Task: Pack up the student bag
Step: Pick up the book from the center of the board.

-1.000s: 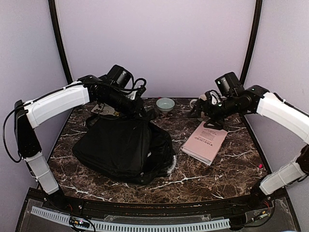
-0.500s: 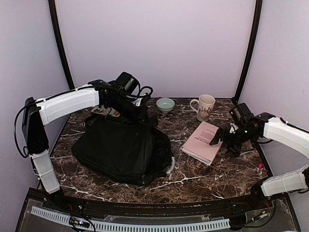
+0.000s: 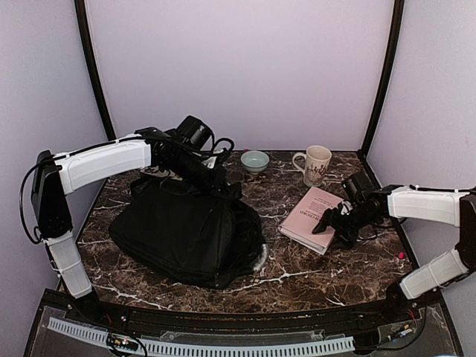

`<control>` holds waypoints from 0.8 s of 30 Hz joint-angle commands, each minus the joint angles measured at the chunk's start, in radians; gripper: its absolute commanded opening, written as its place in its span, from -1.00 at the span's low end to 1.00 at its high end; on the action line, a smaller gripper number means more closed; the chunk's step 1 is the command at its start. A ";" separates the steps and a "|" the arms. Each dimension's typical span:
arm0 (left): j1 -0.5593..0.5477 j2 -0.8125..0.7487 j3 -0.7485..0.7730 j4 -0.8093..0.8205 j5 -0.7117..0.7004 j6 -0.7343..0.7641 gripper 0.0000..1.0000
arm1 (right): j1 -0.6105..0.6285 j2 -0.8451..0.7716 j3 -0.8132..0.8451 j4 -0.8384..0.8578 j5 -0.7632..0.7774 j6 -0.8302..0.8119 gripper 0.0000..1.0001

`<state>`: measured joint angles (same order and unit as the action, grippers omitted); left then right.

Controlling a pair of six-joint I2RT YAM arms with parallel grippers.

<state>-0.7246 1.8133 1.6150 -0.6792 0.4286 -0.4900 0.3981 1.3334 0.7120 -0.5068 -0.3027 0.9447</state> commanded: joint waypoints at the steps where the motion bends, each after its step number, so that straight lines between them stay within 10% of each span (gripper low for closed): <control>1: 0.008 -0.089 -0.045 -0.023 -0.012 -0.005 -1.00 | -0.003 0.075 0.035 0.069 -0.008 -0.027 0.50; 18: 0.008 -0.127 -0.102 -0.001 -0.030 -0.019 -1.00 | -0.004 0.165 0.021 0.089 -0.021 -0.050 0.35; 24: 0.008 -0.106 -0.086 0.002 -0.024 -0.017 -1.00 | -0.004 0.167 0.010 0.099 -0.022 -0.080 -0.90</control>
<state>-0.7246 1.7370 1.5230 -0.6613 0.4183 -0.5083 0.3923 1.4719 0.7441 -0.4091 -0.3607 0.8974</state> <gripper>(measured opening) 0.038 0.206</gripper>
